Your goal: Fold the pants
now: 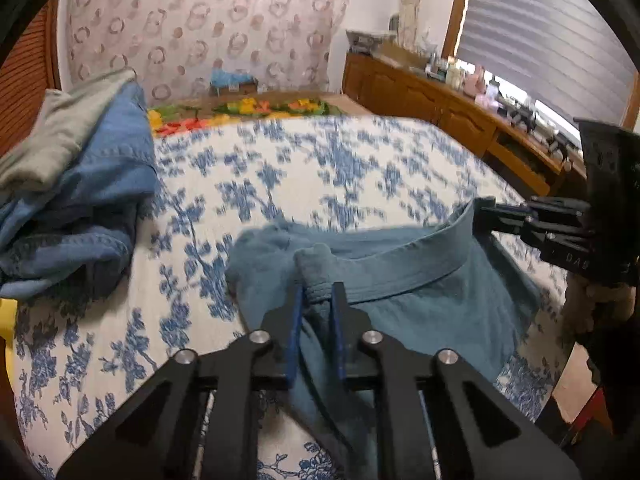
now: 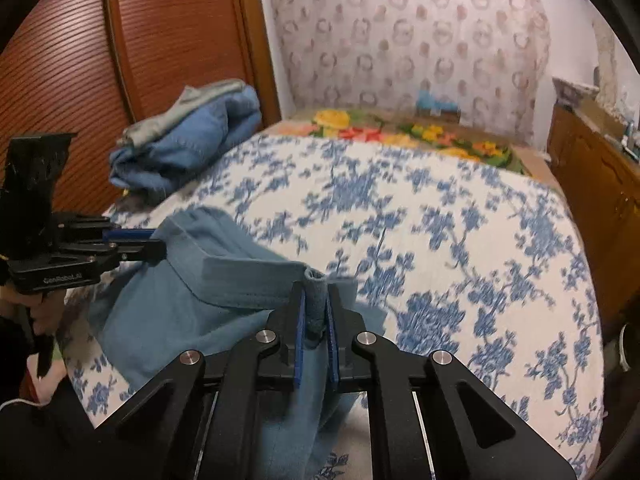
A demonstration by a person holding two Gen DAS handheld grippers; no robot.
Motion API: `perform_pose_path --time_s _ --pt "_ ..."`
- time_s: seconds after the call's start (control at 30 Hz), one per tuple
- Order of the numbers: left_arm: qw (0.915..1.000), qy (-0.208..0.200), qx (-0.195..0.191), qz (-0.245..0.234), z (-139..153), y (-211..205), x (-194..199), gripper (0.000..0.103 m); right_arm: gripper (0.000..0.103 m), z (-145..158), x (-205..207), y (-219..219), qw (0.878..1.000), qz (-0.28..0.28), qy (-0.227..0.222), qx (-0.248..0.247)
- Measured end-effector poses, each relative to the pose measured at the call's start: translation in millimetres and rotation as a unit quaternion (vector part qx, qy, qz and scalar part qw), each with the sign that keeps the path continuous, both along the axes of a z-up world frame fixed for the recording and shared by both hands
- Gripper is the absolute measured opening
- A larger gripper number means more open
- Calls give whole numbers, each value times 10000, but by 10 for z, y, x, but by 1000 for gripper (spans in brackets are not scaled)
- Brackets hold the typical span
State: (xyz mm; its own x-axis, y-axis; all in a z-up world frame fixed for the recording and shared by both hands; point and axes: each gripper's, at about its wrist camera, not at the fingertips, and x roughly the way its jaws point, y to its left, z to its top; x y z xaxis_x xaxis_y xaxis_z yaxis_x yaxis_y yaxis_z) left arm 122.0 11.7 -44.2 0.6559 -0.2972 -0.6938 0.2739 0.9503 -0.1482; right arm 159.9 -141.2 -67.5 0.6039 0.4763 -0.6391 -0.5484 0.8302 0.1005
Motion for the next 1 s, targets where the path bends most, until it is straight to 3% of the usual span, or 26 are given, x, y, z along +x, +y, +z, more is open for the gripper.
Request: perform_pose_path --time_s 0.1,0.23,0.37,0.43,0.6,0.67,0.83,1.0 --pt "9997 -128 -151 132 91 71 21 9 7 29 44 -29 9998 -187 -23 35" --pt "9997 9 -179 145 77 82 138 9 7 -29 121 0 9995 -293 104 -28" --pt "9998 119 -19 186 39 56 187 12 8 -52 108 23 9992 -375 114 -108" --pt "9996 171 69 202 23 37 182 17 13 -38 91 16 9989 -429 105 -121" --pt "9990 138 359 222 2 -9 94 26 40 -1 -16 34 9982 -531 22 -282" --pt "9987 163 433 207 -28 -28 58 30 45 -12 -83 53 9983 -501 55 -282" --pt "9978 320 547 193 -202 -54 31 33 49 -116 -259 123 9977 -486 151 -451" --pt "9977 209 614 207 -232 -72 -10 35 52 -264 -337 165 9942 -699 280 -761"
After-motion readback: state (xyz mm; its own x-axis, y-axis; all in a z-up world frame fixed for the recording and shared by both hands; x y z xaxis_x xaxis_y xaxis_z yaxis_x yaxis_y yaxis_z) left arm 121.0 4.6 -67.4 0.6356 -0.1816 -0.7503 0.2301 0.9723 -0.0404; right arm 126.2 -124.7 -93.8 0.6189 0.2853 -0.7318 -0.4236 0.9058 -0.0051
